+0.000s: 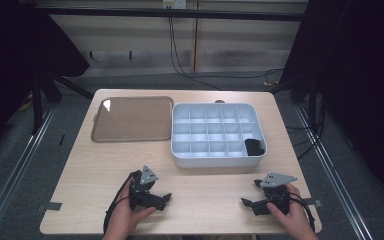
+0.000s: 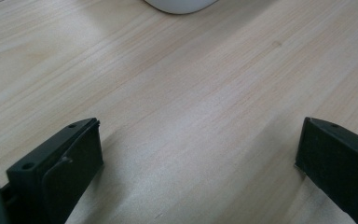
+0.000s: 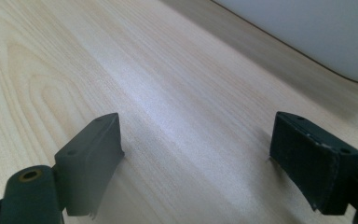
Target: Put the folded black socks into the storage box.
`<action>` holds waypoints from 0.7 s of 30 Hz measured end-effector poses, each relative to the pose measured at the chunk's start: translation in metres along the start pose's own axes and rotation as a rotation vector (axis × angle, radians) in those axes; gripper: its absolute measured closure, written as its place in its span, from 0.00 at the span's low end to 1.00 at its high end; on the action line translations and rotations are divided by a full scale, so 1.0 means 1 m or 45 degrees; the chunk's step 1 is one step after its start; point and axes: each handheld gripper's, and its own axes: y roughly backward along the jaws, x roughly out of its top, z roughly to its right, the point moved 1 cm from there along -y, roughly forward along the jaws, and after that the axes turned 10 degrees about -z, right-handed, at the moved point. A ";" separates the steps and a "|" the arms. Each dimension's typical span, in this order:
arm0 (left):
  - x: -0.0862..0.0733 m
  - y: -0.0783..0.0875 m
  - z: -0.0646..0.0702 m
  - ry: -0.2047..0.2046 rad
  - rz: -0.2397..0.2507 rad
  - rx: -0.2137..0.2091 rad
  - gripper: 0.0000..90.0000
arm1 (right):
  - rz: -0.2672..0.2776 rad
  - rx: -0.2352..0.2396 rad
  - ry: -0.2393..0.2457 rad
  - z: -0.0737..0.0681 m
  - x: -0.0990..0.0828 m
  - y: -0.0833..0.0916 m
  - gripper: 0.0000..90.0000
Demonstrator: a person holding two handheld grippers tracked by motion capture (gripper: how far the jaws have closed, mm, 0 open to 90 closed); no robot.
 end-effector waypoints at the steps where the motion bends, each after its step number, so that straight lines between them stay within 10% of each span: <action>1: 0.000 0.000 0.000 0.000 0.000 0.000 0.00 | 0.015 -0.001 0.004 0.000 -0.001 -0.001 0.18; 21: 0.000 0.000 0.000 -0.001 -0.001 0.000 0.00 | 0.016 -0.015 -0.021 0.000 -0.002 0.000 0.17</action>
